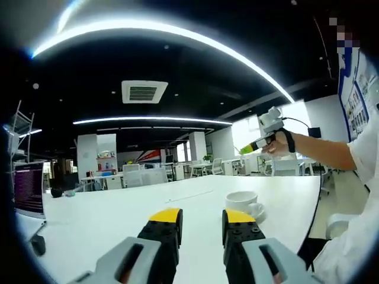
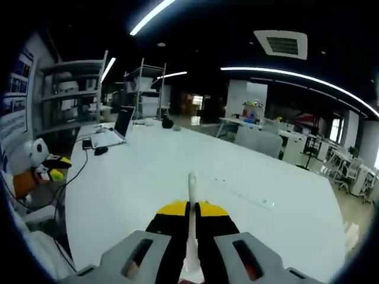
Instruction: Tidy tabletop coffee trays, cups and spoons，present forward
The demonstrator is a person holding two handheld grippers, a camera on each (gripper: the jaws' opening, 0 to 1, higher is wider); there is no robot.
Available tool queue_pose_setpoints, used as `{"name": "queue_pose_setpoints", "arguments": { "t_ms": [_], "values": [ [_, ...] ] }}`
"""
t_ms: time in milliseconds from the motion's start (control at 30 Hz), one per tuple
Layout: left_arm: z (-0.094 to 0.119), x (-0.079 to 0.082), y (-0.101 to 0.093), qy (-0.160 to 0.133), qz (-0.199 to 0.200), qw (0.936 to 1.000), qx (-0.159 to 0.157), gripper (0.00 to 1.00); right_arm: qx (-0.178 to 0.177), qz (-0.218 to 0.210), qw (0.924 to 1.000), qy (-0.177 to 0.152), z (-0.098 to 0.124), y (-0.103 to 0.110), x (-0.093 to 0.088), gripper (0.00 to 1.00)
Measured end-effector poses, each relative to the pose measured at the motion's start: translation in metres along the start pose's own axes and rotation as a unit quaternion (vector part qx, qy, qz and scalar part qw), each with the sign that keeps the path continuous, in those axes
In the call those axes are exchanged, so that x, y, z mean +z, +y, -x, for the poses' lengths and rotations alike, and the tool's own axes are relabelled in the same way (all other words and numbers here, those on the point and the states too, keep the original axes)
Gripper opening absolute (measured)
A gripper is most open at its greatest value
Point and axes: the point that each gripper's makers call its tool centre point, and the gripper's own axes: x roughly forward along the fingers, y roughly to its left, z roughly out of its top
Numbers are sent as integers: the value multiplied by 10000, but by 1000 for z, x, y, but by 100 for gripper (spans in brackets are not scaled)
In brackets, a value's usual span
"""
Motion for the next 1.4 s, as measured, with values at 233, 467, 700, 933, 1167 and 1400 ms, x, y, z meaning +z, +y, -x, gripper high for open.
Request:
{"name": "queue_pose_setpoints", "arguments": {
  "t_ms": [233, 467, 700, 933, 1167, 1400],
  "values": [
    [0, 3, -1, 27, -55, 10000, -54, 28, 127, -374, 9985, -370, -16, 22, -4, 5],
    [1, 10, 3, -62, -51, 10000, -19, 28, 49, -689, 9959, -580, -31, 36, -16, 5],
    [2, 12, 10, -117, 14, 9999, 66, 28, 38, -849, 9950, -526, -45, 49, -42, 5],
    [3, 15, 12, -152, 17, 9999, 66, 28, -99, -818, 9960, -334, -55, 53, -61, 5],
    [6, 15, 19, -185, 62, 9997, 155, 28, -89, -813, 9965, -149, -58, 57, -72, 5],
    [6, 16, 19, -209, 74, 9996, 161, 28, -51, -724, 9974, -37, -61, 66, -80, 5]
  ]
}}
